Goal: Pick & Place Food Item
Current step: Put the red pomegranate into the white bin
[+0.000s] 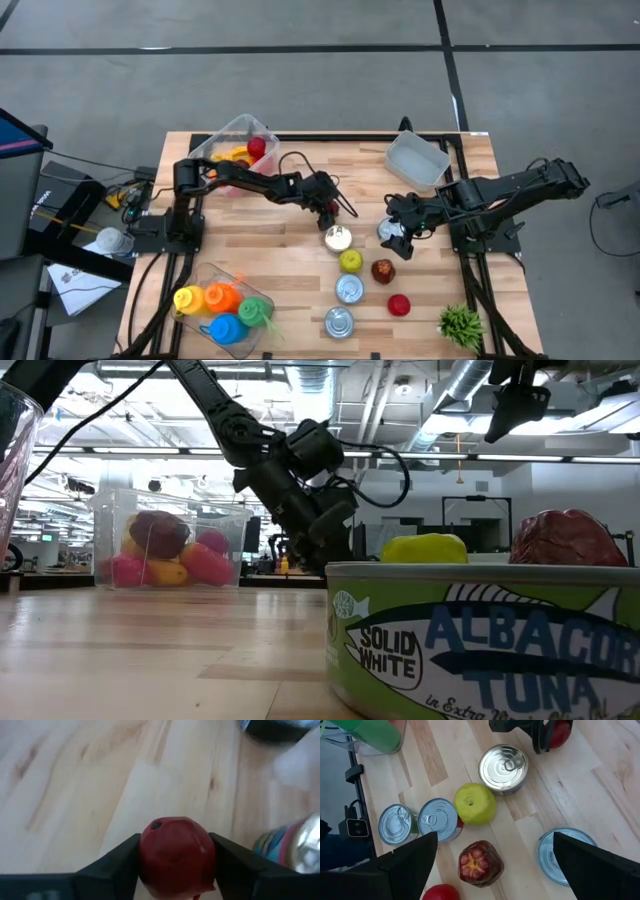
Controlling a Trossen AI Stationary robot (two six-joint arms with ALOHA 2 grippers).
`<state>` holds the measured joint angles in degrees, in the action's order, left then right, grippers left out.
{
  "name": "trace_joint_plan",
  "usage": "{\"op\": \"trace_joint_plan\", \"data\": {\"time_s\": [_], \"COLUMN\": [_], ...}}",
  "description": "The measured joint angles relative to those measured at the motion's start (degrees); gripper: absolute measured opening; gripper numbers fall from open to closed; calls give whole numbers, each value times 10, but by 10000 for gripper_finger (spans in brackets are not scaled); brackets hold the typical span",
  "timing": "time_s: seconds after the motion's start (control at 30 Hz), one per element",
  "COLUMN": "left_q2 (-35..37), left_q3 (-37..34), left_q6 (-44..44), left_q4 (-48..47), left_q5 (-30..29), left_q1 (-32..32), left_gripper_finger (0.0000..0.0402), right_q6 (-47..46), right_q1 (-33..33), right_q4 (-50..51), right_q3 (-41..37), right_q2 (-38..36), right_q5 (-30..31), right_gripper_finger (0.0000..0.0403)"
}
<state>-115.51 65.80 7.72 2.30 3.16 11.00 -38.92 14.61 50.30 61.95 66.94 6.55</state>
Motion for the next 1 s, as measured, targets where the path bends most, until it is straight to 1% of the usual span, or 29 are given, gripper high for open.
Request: {"op": "trace_joint_plan", "data": {"time_s": [0.1,0.17,0.23,0.37,0.47,0.53,0.6,0.7,0.83,0.9,1.0], "left_q2": [21,43,73,156,239,301,366,461,561,597,629], "left_q3": [0,0,0,0,0,0,0,0,1,1,1], "left_q6": [5,11,18,31,32,32,31,36,95,131,190], "left_q4": [-6,-13,-12,-31,-86,-149,-222,-334,-477,-546,-625], "left_q5": [0,0,0,-2,-13,-47,-95,-194,-326,-365,-388], "left_q1": [0,0,0,0,0,0,-1,0,0,8,31], "left_gripper_finger": [183,182,190,207,205,198,193,193,204,205,201], "right_q6": [4,5,6,13,15,20,25,32,36,43,50], "right_q1": [0,0,0,0,0,0,-1,-1,-1,-1,-4], "right_q4": [0,0,-1,-1,-1,0,0,-1,-1,-1,-2], "right_q3": [0,0,0,0,0,0,0,0,0,0,0], "right_q2": [0,0,0,0,0,0,0,0,0,0,0], "right_q5": [0,0,0,0,0,0,0,0,0,0,0], "right_gripper_finger": [384,384,384,384,384,384,384,384,384,384,384]}}
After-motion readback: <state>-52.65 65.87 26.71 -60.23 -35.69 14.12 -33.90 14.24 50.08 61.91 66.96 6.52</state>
